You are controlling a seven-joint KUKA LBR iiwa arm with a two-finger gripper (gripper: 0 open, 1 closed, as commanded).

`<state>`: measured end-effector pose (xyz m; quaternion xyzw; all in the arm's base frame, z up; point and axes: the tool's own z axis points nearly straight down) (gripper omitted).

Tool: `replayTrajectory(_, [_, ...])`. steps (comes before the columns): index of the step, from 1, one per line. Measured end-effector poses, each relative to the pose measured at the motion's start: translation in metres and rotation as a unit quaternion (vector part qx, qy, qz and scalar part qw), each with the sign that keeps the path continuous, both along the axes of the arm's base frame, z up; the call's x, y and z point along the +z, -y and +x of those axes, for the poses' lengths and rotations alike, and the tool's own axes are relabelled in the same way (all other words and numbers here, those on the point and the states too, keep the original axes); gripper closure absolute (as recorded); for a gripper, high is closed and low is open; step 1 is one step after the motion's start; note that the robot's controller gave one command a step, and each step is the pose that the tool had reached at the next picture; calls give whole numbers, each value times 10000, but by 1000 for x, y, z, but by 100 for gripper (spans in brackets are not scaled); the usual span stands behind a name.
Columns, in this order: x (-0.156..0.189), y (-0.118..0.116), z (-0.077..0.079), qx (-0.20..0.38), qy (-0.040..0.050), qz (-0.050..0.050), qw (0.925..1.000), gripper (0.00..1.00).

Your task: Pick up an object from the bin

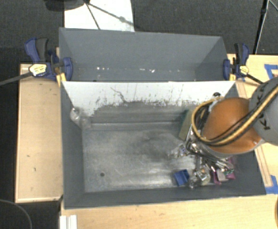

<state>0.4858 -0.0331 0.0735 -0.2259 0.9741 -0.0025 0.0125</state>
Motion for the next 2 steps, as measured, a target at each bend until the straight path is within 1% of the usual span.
replayTrajectory(1, [1, 0, -3, -2, -43, 4, 10000, 100])
replayTrajectory(2, [128, 14, 0, 1580, -90, -30, 9874, 100])
